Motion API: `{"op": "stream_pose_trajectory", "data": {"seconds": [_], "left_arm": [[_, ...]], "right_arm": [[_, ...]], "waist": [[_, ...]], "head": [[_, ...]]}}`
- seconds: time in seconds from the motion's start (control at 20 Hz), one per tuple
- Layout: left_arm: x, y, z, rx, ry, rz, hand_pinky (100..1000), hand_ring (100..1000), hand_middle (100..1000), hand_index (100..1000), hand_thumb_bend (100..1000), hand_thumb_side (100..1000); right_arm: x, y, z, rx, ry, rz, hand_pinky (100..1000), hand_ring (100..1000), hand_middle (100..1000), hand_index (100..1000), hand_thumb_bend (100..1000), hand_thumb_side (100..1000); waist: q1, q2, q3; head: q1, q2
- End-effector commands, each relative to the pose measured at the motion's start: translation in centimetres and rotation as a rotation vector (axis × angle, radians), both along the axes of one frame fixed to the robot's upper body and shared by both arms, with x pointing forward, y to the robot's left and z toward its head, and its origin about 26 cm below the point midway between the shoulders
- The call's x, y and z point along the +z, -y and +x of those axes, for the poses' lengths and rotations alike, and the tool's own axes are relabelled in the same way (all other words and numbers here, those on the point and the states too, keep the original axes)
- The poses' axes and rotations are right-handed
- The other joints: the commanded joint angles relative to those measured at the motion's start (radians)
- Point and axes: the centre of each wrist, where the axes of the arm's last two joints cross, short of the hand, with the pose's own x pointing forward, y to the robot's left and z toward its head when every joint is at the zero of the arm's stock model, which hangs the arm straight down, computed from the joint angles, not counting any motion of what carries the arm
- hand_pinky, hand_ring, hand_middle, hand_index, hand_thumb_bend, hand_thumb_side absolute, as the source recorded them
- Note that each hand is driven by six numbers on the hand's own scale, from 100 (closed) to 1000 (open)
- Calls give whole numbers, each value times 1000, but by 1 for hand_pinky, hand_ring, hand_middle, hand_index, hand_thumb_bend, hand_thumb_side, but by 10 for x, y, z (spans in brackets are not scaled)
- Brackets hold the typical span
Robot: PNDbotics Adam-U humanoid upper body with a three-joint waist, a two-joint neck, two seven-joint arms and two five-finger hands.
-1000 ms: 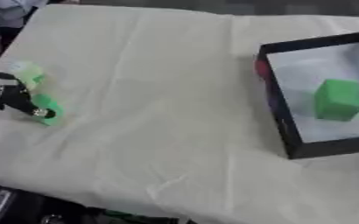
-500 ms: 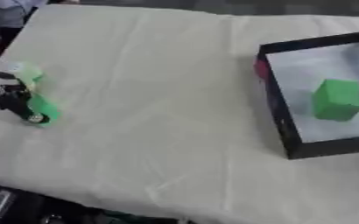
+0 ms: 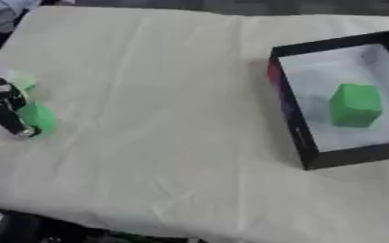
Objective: Pick up the objects with one hand, pass them to the other hand, and then place them into the box on the other side of the table.
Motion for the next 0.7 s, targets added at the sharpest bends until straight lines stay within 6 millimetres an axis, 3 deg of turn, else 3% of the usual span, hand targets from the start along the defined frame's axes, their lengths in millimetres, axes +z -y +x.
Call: {"op": "stream_pose_trajectory", "data": {"seconds": [0.05,0.45,0.7], "left_arm": [[38,1,-9,-19,132,73,725,699,612,515,358,113],[68,31,-22,-110,275,69,721,695,608,509,343,104],[84,64,-25,-223,414,68,716,693,603,504,330,100]], "right_arm": [[13,1,-5,1,39,-13,974,1000,1000,1000,100,470],[21,-8,-11,26,79,-2,973,1000,1000,1000,100,470],[31,-21,-18,84,142,-26,971,1000,1000,1000,100,470]], "waist": [[-7,-5,3],[-18,0,1],[-25,1,2]], "head": [[-13,4],[-34,4],[-39,4]]}}
